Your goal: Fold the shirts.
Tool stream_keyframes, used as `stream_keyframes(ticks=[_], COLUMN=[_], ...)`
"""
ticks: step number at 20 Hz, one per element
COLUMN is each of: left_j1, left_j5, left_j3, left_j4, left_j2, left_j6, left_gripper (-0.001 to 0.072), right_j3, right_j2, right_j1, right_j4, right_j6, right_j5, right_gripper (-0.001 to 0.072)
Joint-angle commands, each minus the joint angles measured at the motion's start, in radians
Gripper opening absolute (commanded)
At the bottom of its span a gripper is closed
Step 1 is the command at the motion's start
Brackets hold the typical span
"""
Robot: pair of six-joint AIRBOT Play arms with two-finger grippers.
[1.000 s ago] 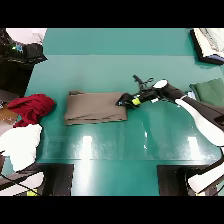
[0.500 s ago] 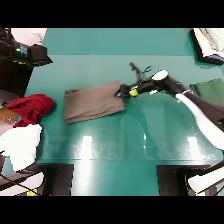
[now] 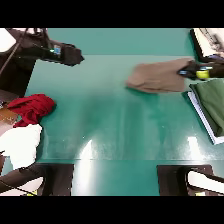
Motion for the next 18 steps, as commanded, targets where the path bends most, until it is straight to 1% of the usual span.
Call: stream_keyframes(ticks=[1, 3, 5, 7, 9, 13, 15, 18], left_j1=[-0.093, -0.115, -0.12, -0.12, -0.12, -0.12, -0.12, -0.12], left_j5=[0.091, 0.086, 0.079, 0.075, 0.075, 0.076, 0.074, 0.075], left_j3=[0.0, 0.0, -0.005, -0.007, -0.007, -0.007, -0.007, -0.007], left_j4=[0.002, 0.003, 0.003, 0.007, 0.007, 0.008, 0.008, 0.009], left_j2=[-0.008, -0.016, -0.025, -0.028, -0.034, -0.042, -0.042, -0.042], left_j6=[0.0, -0.001, -0.001, -0.001, -0.001, 0.0, 0.0, 0.0], left_gripper=[0.0026, 0.0026, 0.0026, 0.0026, 0.0026, 0.0026, 0.0026, 0.0026], right_j3=[-0.001, -0.001, 0.0, 0.028, 0.112, 0.325, 0.393, 0.451], right_j2=[0.045, 0.022, -0.006, -0.032, -0.056, -0.068, -0.068, -0.067], right_j1=[-0.22, -0.279, -0.307, -0.323, -0.323, -0.333, -0.364, -0.426], right_j4=[-0.04, -0.04, -0.039, -0.003, 0.057, 0.063, 0.063, 0.063], right_j6=[-0.015, -0.053, -0.056, -0.074, -0.094, -0.092, -0.084, -0.084], right_j5=[-0.041, -0.102, -0.149, -0.163, -0.142, -0.087, -0.039, 0.087], right_gripper=[0.0013, 0.0013, 0.0013, 0.0012, 0.0012, 0.0012, 0.0012, 0.0012])
